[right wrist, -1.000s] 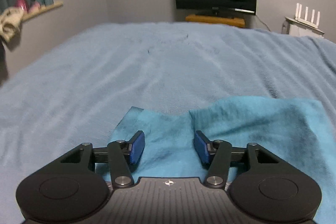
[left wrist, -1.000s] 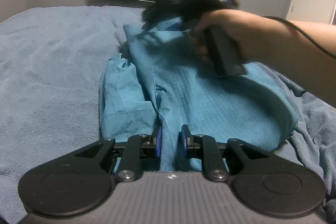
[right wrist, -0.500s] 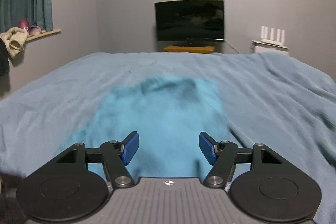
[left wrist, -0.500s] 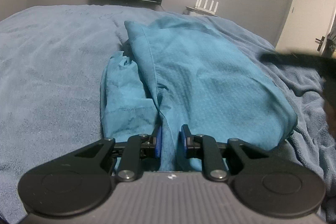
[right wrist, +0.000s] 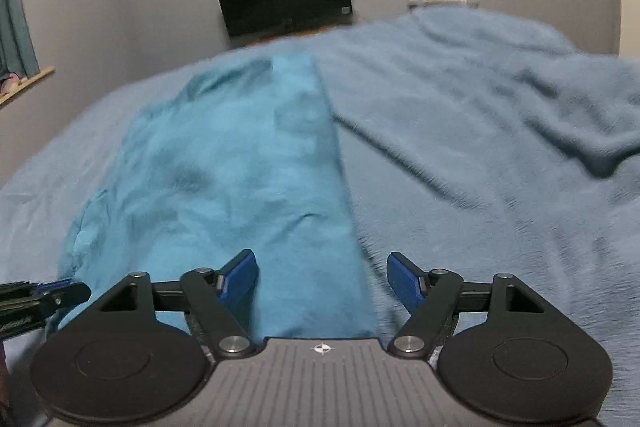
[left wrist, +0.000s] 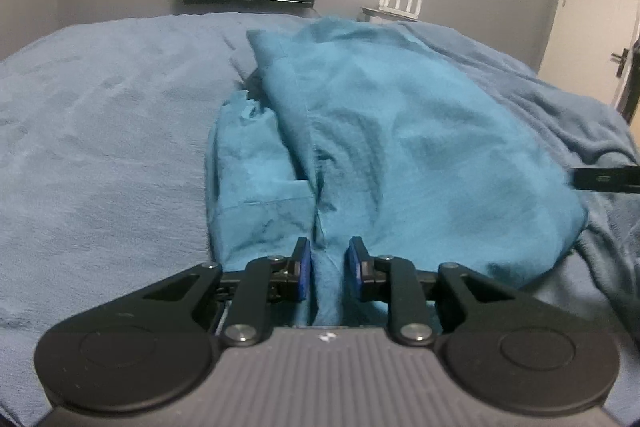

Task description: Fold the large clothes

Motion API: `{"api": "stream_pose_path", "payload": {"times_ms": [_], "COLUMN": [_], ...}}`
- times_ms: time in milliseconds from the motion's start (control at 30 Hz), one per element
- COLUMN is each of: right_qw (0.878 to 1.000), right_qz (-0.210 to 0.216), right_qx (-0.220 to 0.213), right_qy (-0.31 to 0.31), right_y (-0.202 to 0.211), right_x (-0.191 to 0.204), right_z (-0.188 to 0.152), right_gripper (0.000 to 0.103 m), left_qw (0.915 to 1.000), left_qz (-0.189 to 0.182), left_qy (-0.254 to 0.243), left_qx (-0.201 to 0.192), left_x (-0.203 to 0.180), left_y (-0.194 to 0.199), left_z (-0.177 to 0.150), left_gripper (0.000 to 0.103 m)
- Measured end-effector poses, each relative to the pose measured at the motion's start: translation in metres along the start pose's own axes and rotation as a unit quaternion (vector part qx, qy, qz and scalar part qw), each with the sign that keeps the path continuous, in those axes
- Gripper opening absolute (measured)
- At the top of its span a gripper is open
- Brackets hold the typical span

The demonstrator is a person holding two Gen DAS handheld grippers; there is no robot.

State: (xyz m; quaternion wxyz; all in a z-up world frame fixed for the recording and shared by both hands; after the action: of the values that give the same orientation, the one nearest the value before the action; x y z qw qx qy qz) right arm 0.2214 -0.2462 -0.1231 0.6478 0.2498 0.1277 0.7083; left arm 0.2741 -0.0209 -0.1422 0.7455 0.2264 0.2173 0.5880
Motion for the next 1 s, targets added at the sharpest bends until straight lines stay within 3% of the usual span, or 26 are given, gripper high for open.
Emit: {"api": "stream_pose_path", "payload": {"times_ms": [67, 233, 300, 367, 500, 733, 867, 1000], "right_qw": [1.000, 0.999, 0.998, 0.998, 0.998, 0.994, 0.992, 0.995], "right_qz": [-0.003, 0.019, 0.027, 0.032, 0.053, 0.071, 0.075, 0.056], "right_qx": [0.000, 0.021, 0.034, 0.036, 0.030, 0.042, 0.039, 0.025], "right_qy": [-0.005, -0.044, -0.041, -0.028, 0.005, 0.066, 0.096, 0.082], "right_y": [0.019, 0.054, 0.057, 0.056, 0.055, 0.048, 0.053, 0.051], "right_x": [-0.006, -0.018, -0.015, -0.007, 0.011, 0.033, 0.044, 0.042], "right_z": [-0.010, -0.050, -0.060, -0.062, -0.069, -0.082, -0.085, -0.085], "right_gripper": [0.076, 0.080, 0.082, 0.083, 0.096, 0.099, 0.103, 0.103], "left_qw": [0.9999, 0.9984, 0.9971, 0.9948, 0.9874, 0.9886, 0.9919, 0.9910], "left_qz": [0.003, 0.037, 0.055, 0.076, 0.092, 0.106, 0.124, 0.127], "left_qy": [0.008, 0.015, 0.020, 0.040, 0.111, 0.106, 0.015, -0.042], "left_qx": [-0.007, -0.039, -0.048, -0.054, -0.066, -0.013, -0.020, -0.006], "left_x": [0.003, 0.010, 0.012, 0.015, 0.013, -0.028, -0.056, -0.073], "left_y": [0.001, 0.022, 0.035, 0.053, 0.095, 0.127, 0.121, 0.097], "left_z": [-0.001, -0.005, -0.008, -0.010, -0.019, -0.056, -0.063, -0.077], "left_gripper": [0.026, 0.062, 0.068, 0.072, 0.098, 0.100, 0.102, 0.102]}}
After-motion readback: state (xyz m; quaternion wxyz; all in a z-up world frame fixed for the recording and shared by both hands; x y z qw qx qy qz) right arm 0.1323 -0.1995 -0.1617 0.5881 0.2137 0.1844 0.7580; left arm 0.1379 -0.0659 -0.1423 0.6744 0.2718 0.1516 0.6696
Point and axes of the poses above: each gripper's, at about its wrist camera, not at the fingertips, and y roughly against the way its jaws point, x to its left, z to its top, the point moved 5 cm from there along -y, roughly the way its jaws point, and after that the axes turned 9 degrees about z, right-handed, at the moved point
